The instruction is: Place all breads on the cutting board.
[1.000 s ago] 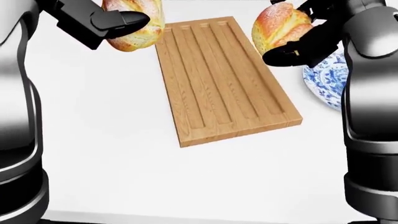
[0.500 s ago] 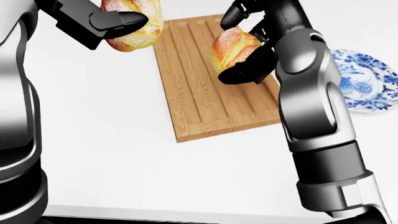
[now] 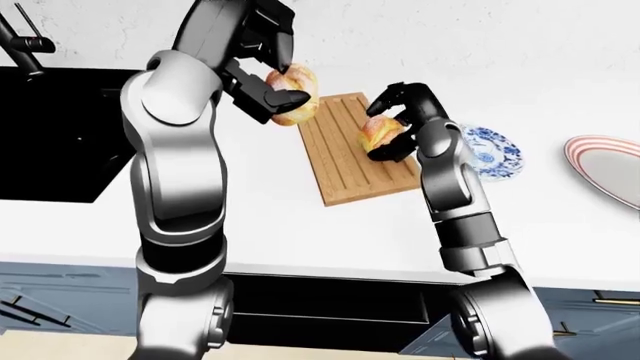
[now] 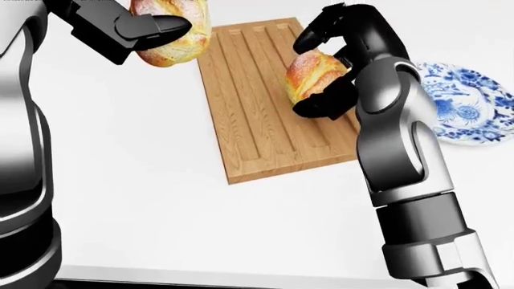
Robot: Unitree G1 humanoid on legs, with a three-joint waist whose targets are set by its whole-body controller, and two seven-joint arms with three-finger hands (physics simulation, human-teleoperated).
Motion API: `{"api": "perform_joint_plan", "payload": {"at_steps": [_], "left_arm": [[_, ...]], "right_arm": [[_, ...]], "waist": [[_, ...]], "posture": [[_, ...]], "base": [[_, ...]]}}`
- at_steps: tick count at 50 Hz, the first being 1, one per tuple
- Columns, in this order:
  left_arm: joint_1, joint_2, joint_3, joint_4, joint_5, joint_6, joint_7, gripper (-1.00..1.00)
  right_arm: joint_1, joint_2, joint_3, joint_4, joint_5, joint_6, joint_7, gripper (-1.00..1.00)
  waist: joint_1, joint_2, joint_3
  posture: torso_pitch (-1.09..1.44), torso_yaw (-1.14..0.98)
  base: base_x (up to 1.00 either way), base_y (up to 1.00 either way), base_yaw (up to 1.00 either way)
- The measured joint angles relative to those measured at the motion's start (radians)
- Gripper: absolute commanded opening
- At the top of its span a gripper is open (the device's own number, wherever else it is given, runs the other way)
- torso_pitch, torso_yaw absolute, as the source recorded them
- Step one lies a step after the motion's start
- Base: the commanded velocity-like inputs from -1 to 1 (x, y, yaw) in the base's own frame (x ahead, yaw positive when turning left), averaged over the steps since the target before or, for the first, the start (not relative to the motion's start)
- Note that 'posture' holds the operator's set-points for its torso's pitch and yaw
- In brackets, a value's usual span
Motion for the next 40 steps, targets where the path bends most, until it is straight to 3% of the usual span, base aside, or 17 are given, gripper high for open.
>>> {"api": "perform_joint_plan", "payload": {"at_steps": [16,21,26,32,40], "left_arm": [[0.006,-0.003,-0.002,0.004,-0.003,-0.005,0.005,-1.0],[0.008,-0.004,-0.003,0.004,-0.002,-0.005,0.004,-1.0],[0.01,-0.008,-0.002,0.009,-0.002,-0.012,0.009,-1.0],[0.014,-0.015,-0.005,0.022,-0.004,-0.022,0.018,-1.0],[0.005,-0.06,-0.02,0.116,-0.019,-0.066,0.071,-1.0]], "right_arm": [[0.033,0.013,0.008,-0.042,-0.008,-0.003,0.041,0.21],[0.042,0.013,0.006,-0.053,-0.01,-0.005,0.048,0.44],[0.052,0.012,0.004,-0.069,-0.01,-0.003,0.06,0.86],[0.063,0.003,-0.004,-0.115,-0.008,0.012,0.082,0.88],[0.108,-0.042,-0.036,-0.352,0.002,0.101,0.199,1.0]], "waist": [[0.0,0.0,-0.001],[0.0,-0.001,-0.002],[0.001,-0.001,-0.002],[0.002,-0.002,-0.002],[0.006,-0.008,-0.002]], "posture": [[0.0,0.0],[0.0,0.0],[0.0,0.0],[0.0,0.0],[0.0,0.0]], "base": [[0.0,0.0,0.0],[0.0,0.0,0.0],[0.0,0.0,0.0],[0.0,0.0,0.0],[0.0,0.0,0.0]]}}
